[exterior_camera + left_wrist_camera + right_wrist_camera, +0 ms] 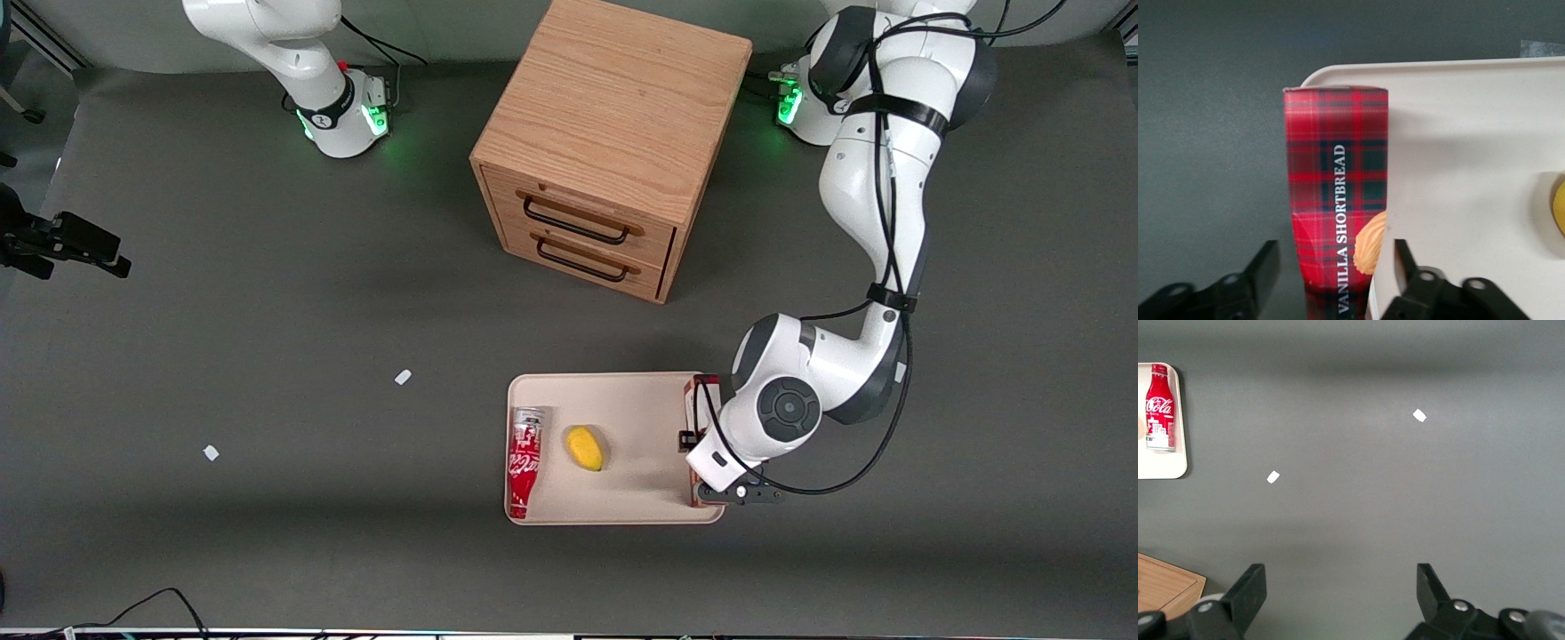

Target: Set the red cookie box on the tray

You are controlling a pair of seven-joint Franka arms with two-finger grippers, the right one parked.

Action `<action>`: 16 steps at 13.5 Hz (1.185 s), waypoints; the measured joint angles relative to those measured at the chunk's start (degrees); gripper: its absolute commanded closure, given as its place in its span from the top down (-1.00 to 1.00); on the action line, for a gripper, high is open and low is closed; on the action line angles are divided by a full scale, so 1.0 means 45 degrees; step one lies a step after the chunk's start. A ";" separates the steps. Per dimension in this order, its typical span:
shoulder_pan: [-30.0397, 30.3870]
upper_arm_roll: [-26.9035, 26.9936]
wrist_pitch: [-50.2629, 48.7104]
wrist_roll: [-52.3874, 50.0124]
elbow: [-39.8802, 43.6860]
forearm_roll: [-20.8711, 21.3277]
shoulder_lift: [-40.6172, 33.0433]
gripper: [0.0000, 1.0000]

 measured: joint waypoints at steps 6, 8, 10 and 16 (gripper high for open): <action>0.0004 -0.0012 0.0155 -0.0254 0.0031 0.0000 -0.0076 1.00; 0.0098 -0.0001 0.0154 -0.0270 0.0030 0.0000 -0.0417 1.00; 0.0282 -0.0032 -0.0109 -0.0270 -0.0010 -0.0029 -0.1067 1.00; 0.2192 -0.0560 -0.1682 0.0457 -0.2261 -0.0776 -0.4750 1.00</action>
